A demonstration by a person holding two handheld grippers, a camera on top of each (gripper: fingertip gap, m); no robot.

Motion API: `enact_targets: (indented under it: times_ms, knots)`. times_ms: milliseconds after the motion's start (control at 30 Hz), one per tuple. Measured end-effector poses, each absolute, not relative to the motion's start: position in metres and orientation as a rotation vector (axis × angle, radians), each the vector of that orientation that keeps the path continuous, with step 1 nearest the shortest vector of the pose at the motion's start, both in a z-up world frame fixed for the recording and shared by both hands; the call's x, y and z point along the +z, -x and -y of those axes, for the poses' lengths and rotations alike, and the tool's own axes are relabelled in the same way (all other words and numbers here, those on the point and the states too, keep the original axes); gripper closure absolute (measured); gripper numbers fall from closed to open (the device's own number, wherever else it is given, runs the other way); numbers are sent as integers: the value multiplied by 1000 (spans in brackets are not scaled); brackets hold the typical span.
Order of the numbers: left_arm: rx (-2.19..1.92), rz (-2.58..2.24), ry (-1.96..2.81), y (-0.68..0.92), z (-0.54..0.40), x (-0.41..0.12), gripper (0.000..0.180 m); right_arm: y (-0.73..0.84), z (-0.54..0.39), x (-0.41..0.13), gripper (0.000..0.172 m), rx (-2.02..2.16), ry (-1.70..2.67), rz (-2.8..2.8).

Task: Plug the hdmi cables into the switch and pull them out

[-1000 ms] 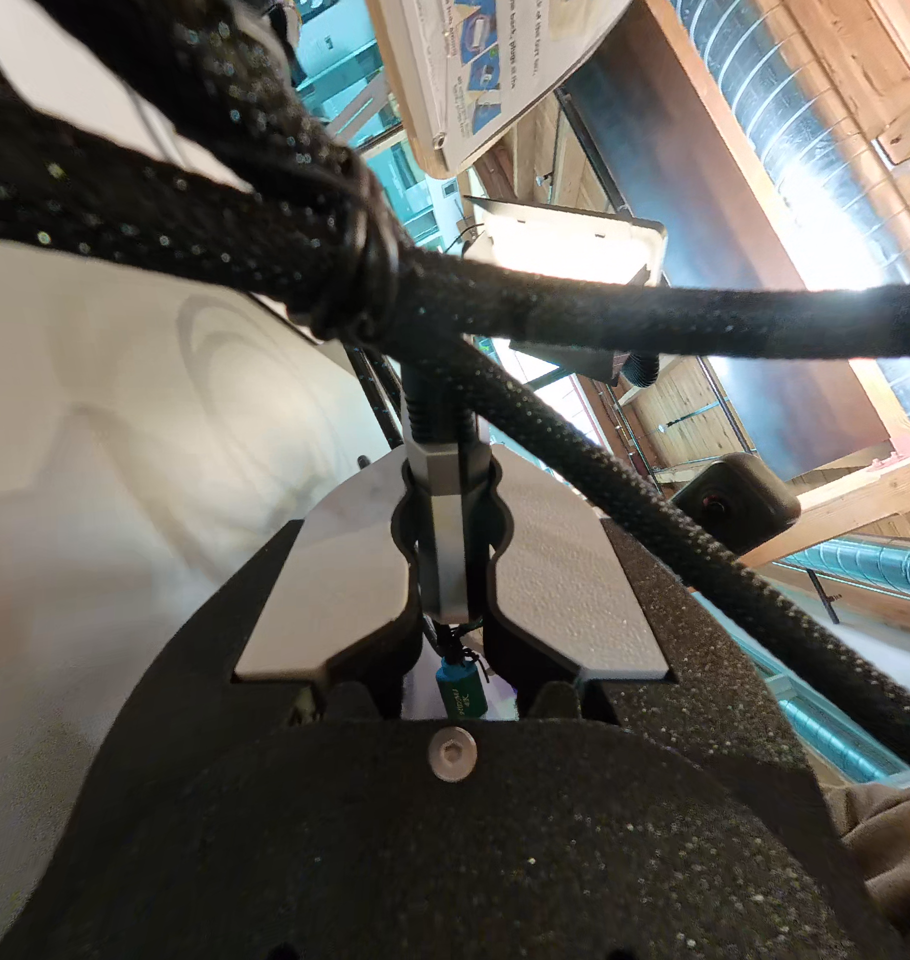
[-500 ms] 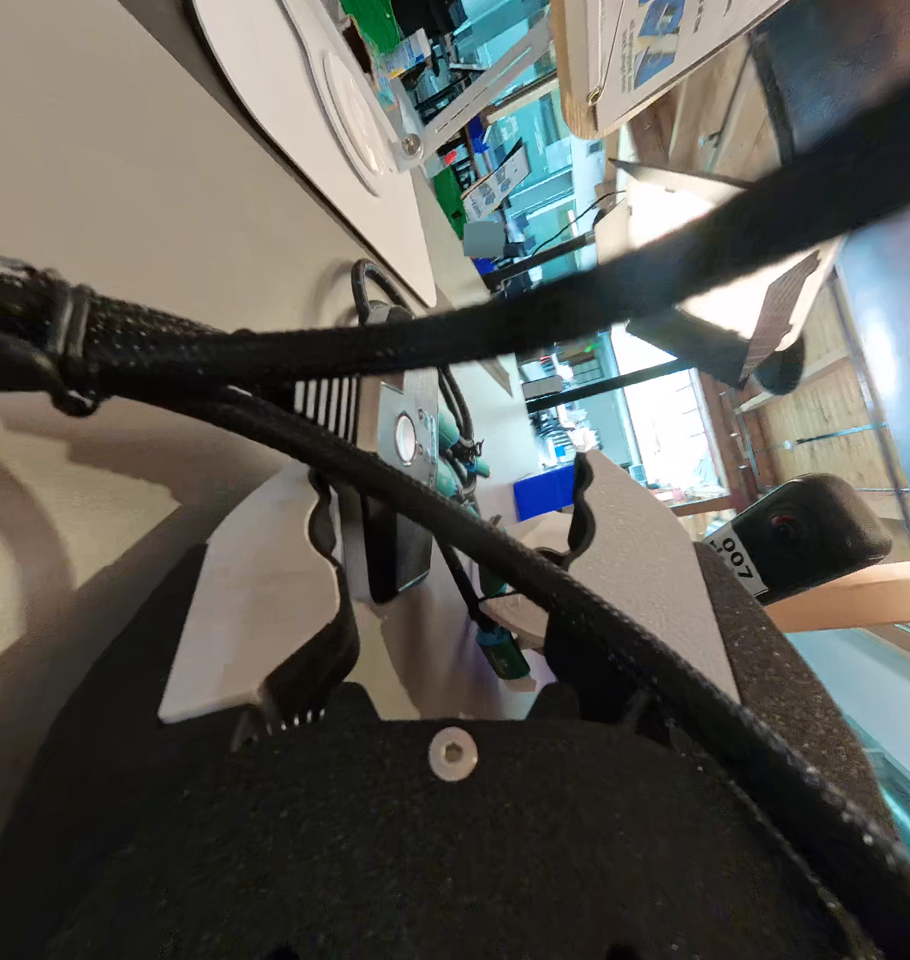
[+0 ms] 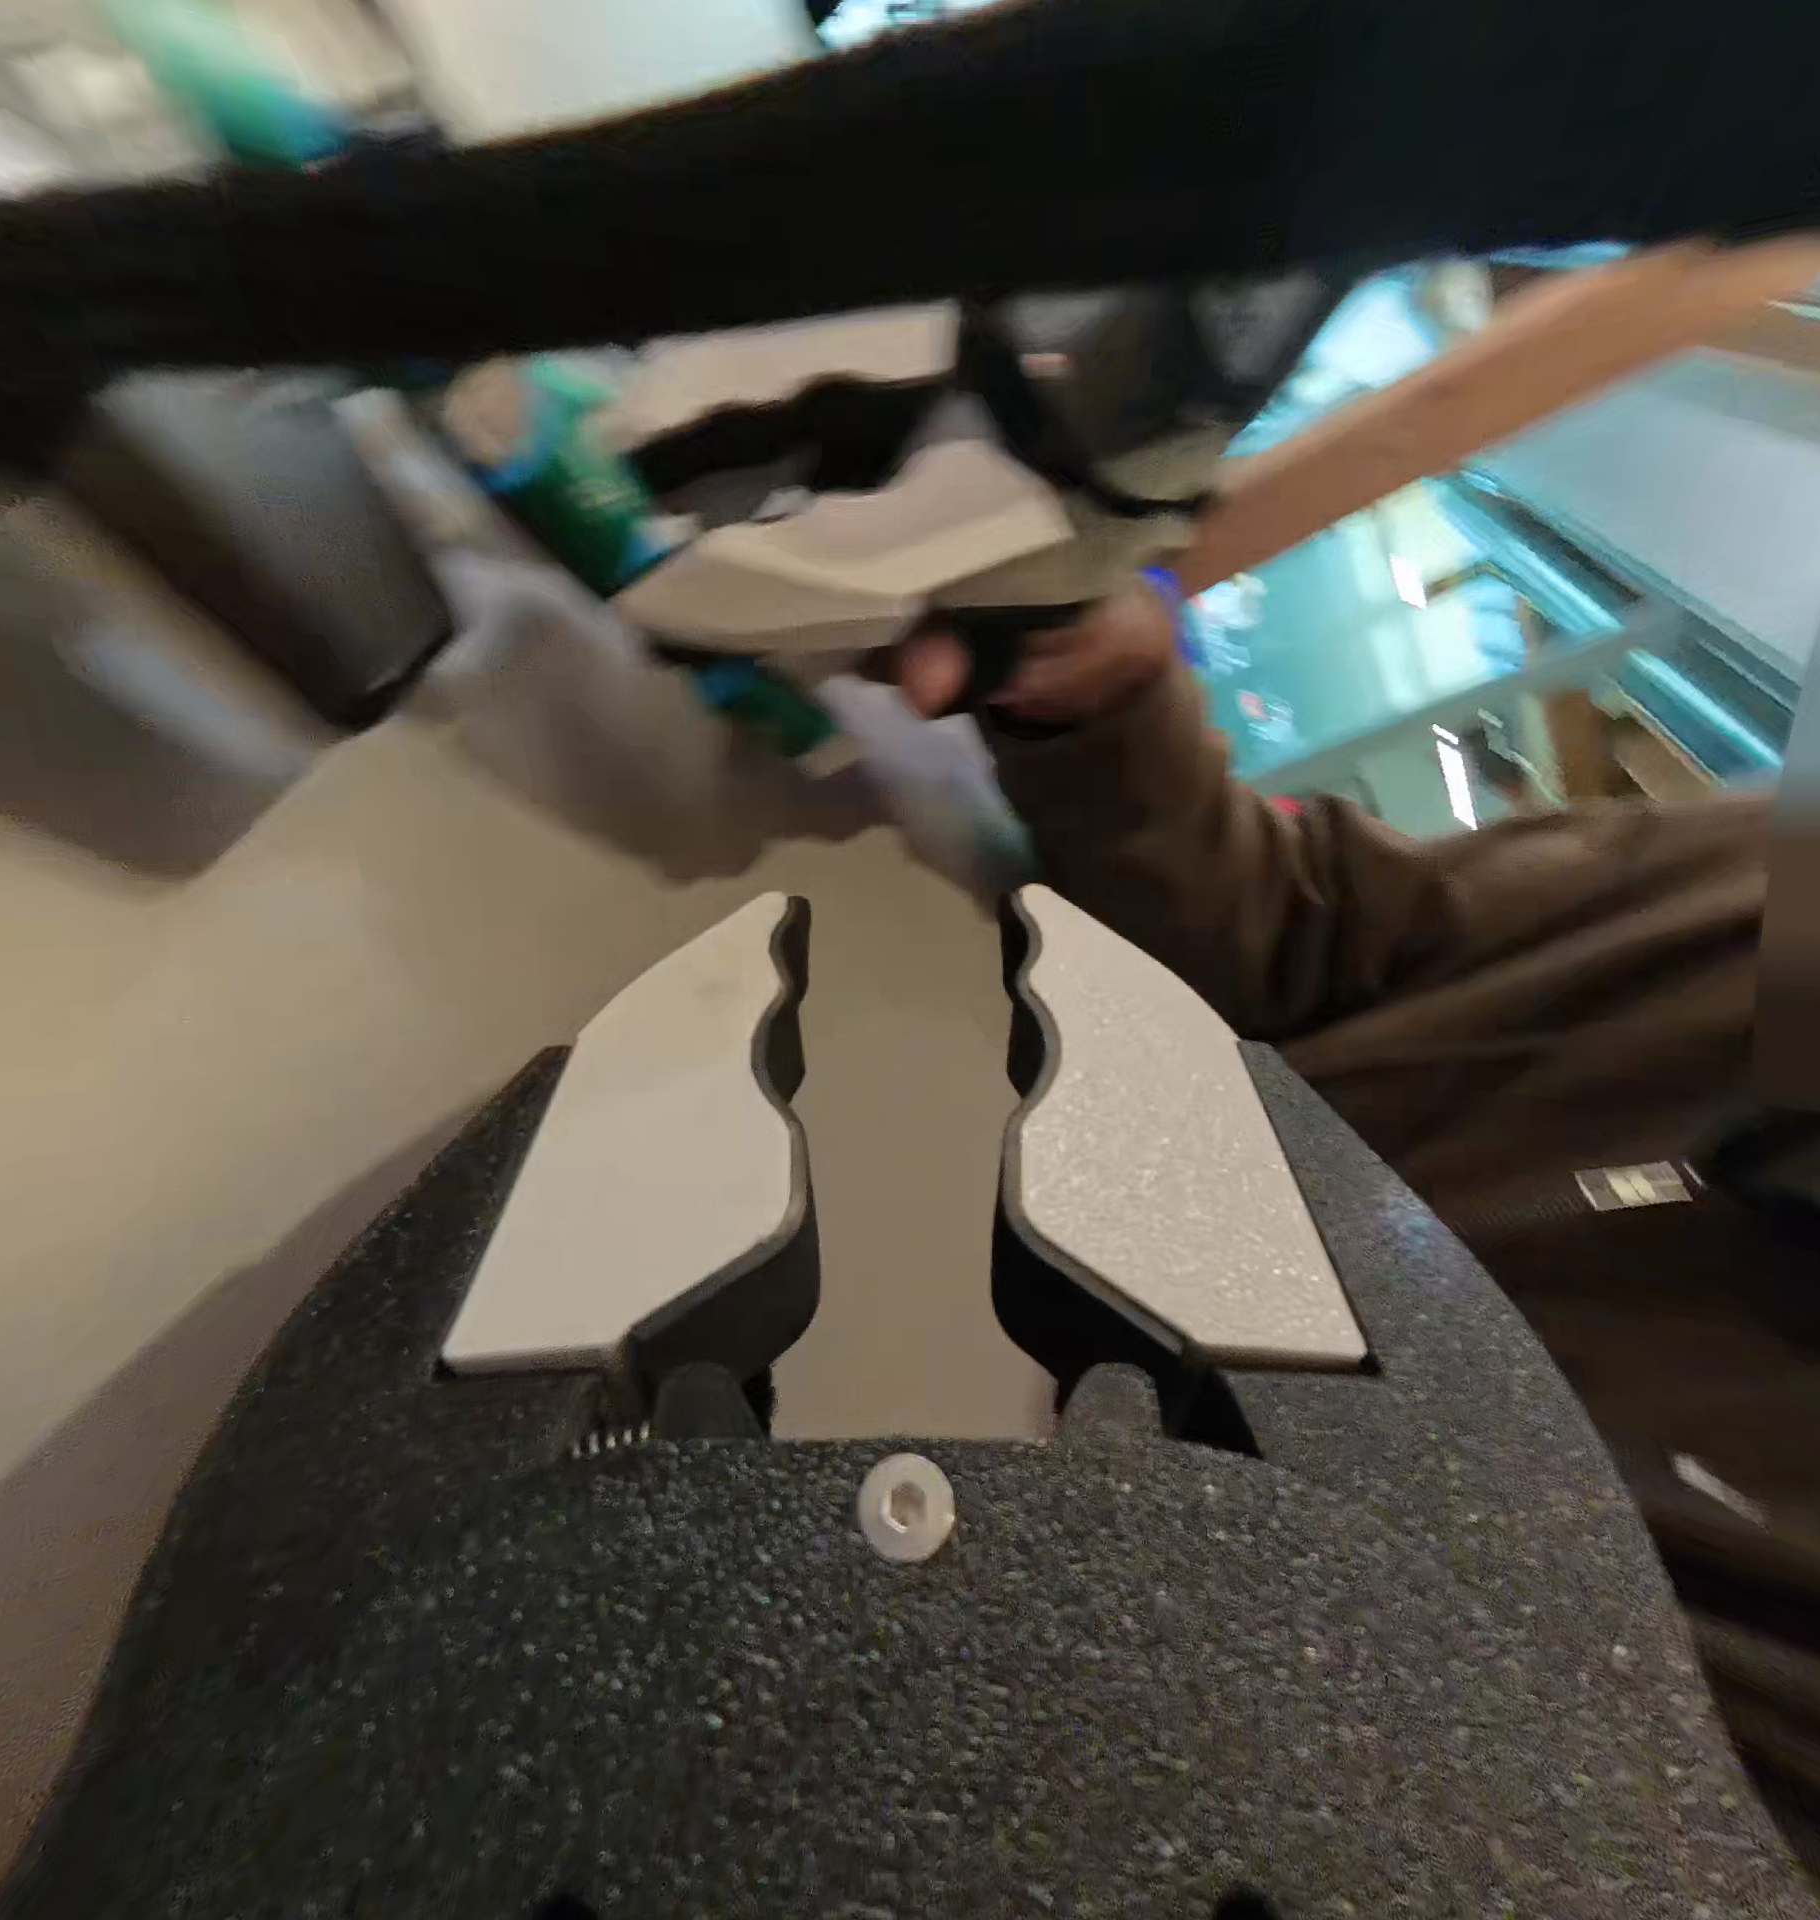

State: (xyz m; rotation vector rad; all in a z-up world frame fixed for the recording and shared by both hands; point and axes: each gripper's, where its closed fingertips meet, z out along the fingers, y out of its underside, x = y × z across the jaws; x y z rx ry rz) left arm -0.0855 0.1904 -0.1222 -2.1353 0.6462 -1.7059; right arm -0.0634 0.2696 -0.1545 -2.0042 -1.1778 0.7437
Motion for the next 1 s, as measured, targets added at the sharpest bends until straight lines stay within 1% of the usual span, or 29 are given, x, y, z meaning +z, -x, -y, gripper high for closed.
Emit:
enact_targets:
  times_ms: [33,100,167,233,300,333,400,467,667,700,767,933,1000]
  knots:
    - [-1803,-721,1998,77,-184,-107,151,63,-270,-155,156,744,2005,1178]
    - [-1947,-763,1783,66,-180,-83,153,63,-269,-156,156,738,2001,1190]
    - [-2028,-661,1561,63,-196,-61,153,61,-268,-157,156,727,1992,1216]
    - [-2040,-414,1477,68,-231,-56,151,61,-267,-157,156,727,1980,1239]
    - [-1969,-140,1555,76,-268,-73,139,62,-264,-155,156,736,1952,1267]
    - [-1894,-47,1599,82,-282,-84,136,62,-262,-153,156,736,1932,1289]
    - [-1793,37,1654,91,-295,-97,135,62,-257,-151,155,733,1887,1344]
    - [-1795,-26,1678,87,-291,-97,138,63,-253,-148,155,729,1845,1385]
    - [-1678,-315,1934,60,-265,-122,146,69,-247,-137,155,750,1764,1399]
    - [-1685,-342,1934,57,-262,-122,149,69,-247,-135,155,752,1755,1395]
    - [-1704,-382,1914,55,-258,-119,168,69,-247,-133,155,753,1745,1387]
    - [-1691,-313,1870,60,-266,-115,168,71,-251,-129,154,783,1768,1315]
    - [-1685,-262,1838,66,-271,-111,168,70,-251,-129,149,774,1779,1312]
